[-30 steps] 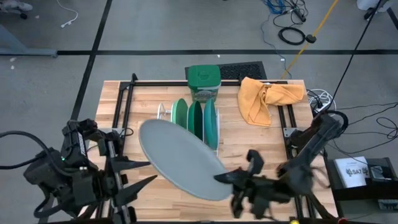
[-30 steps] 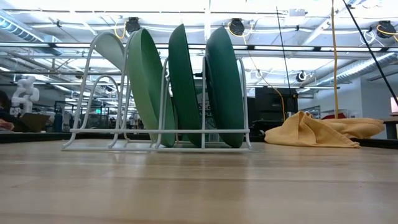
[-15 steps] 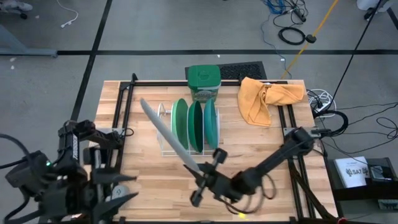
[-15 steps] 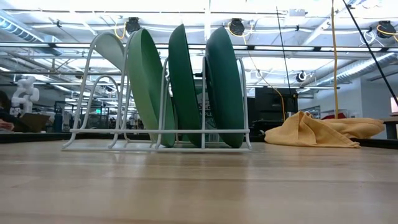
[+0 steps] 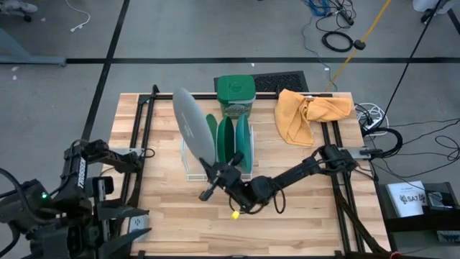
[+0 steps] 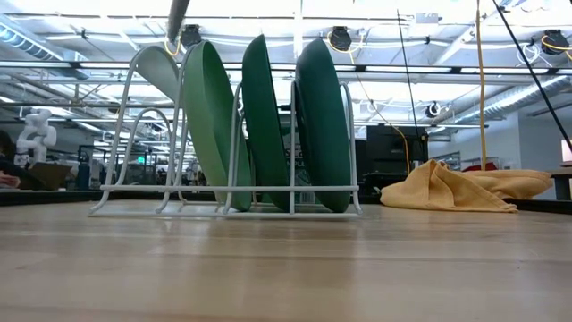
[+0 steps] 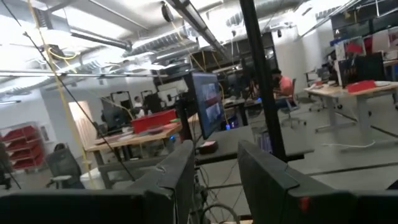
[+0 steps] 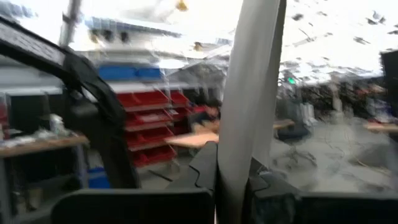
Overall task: Sort dishes
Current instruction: Put the gray plate into the dish rack
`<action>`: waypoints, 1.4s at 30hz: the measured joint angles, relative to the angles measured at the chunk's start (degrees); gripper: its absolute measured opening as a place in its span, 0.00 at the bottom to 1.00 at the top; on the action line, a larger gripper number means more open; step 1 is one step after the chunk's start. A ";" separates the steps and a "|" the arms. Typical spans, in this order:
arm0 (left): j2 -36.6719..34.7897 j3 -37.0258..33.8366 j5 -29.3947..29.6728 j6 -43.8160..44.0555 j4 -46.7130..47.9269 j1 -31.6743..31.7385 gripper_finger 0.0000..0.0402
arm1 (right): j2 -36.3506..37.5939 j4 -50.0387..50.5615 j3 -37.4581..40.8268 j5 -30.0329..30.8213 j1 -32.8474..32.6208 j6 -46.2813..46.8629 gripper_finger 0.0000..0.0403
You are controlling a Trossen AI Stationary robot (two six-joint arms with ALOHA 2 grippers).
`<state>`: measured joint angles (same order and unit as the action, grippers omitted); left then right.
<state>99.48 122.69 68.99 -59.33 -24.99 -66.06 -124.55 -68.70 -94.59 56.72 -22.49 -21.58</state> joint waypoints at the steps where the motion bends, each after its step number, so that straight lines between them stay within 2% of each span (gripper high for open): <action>1: 0.00 0.00 0.08 -0.02 0.00 0.00 0.31 | -0.01 1.02 0.01 1.43 0.26 0.64 0.01; 18: 0.00 0.00 0.19 -1.05 0.26 0.42 0.31 | 0.00 17.25 0.02 6.38 2.05 18.51 0.02; 34: 0.01 -0.64 -0.59 2.07 0.28 3.66 0.31 | -0.13 29.64 0.04 5.17 2.56 29.58 0.02; 42: 0.15 -0.94 -0.86 3.56 1.56 5.51 0.31 | -3.73 29.36 0.09 4.51 3.48 36.06 0.03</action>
<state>99.63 121.75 68.14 -55.77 -23.43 -60.56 -128.28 -39.33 -94.50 61.23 -19.00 14.47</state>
